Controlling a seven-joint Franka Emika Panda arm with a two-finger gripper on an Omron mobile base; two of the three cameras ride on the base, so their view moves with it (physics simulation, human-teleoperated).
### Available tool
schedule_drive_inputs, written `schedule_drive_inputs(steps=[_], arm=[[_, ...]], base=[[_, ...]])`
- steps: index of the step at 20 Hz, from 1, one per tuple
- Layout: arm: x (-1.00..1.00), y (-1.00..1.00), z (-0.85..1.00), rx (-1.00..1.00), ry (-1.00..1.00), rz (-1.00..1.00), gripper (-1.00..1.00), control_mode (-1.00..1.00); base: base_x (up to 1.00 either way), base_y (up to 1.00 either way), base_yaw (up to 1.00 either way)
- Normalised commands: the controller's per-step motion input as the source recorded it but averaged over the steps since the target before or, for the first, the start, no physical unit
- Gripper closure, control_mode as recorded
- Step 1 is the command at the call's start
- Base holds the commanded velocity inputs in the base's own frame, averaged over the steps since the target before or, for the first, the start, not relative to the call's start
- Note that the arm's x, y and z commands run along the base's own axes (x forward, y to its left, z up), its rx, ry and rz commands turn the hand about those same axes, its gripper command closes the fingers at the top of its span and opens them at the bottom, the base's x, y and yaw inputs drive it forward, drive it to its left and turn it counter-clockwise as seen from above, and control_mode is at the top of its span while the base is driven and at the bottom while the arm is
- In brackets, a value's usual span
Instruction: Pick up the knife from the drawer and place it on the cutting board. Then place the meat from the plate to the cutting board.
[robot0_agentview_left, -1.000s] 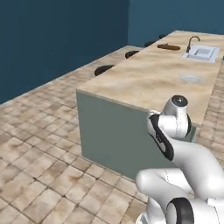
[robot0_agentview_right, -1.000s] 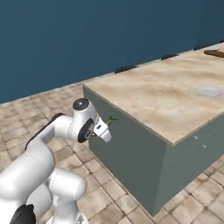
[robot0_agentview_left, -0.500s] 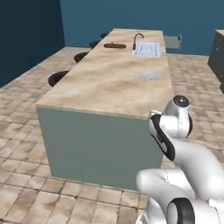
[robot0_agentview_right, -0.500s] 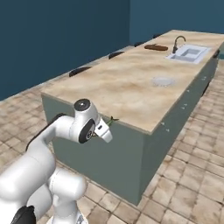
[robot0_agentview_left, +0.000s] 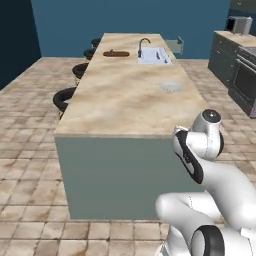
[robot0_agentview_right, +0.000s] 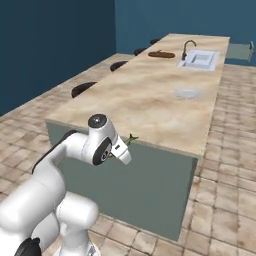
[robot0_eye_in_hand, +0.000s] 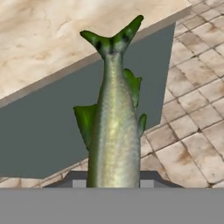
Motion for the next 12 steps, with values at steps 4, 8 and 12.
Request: schedule_drive_inputs(steps=[4, 8, 12], arm=[[0.00, 0.00, 0.00, 0.00, 0.00, 0.00, 1.00, 1.00], [0.00, 0.00, 0.00, 0.00, 0.00, 0.00, 1.00, 1.00], [0.00, 0.00, 0.00, 0.00, 0.00, 0.00, 1.00, 1.00]], base=[[0.41, 0.99, -0.33], [0.46, 0.97, -0.34], [0.50, 0.94, -0.35]])
